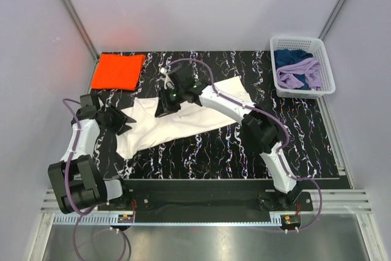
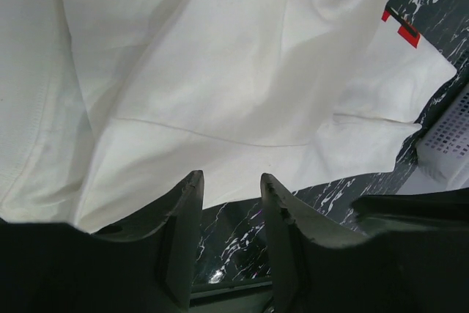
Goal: Fold and stack the t-shirts
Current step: Fold the tshirt
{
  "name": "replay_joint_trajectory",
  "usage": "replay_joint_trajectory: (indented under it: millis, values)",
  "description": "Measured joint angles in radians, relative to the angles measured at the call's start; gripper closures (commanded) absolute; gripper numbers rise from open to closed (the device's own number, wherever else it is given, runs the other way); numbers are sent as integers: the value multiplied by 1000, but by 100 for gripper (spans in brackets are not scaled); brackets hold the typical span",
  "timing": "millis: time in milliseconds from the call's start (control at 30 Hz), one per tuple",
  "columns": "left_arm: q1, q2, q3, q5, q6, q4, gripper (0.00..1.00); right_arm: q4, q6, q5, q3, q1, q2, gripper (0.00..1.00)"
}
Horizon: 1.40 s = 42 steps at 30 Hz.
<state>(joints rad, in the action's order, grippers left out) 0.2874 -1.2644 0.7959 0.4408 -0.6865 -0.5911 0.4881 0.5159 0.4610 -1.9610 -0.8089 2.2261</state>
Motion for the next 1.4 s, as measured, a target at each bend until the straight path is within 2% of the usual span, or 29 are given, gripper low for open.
replay_joint_trajectory:
  millis: [367,633,967,1200,1400]
  values:
    - [17,-147,79,-8,31,-28,56,-123,187,106,-22,-121,190,83]
    - [20,-182,79,-37,39,-47,55,-158,240,109,-16,-150,237,88]
    - [26,-171,77,-79,54,-75,54,-233,275,145,109,-192,236,88]
    - [26,-39,14,-87,44,-80,55,-138,198,121,61,-190,224,84]
    - [4,11,-80,-60,-6,-24,57,-91,175,117,126,-133,88,81]
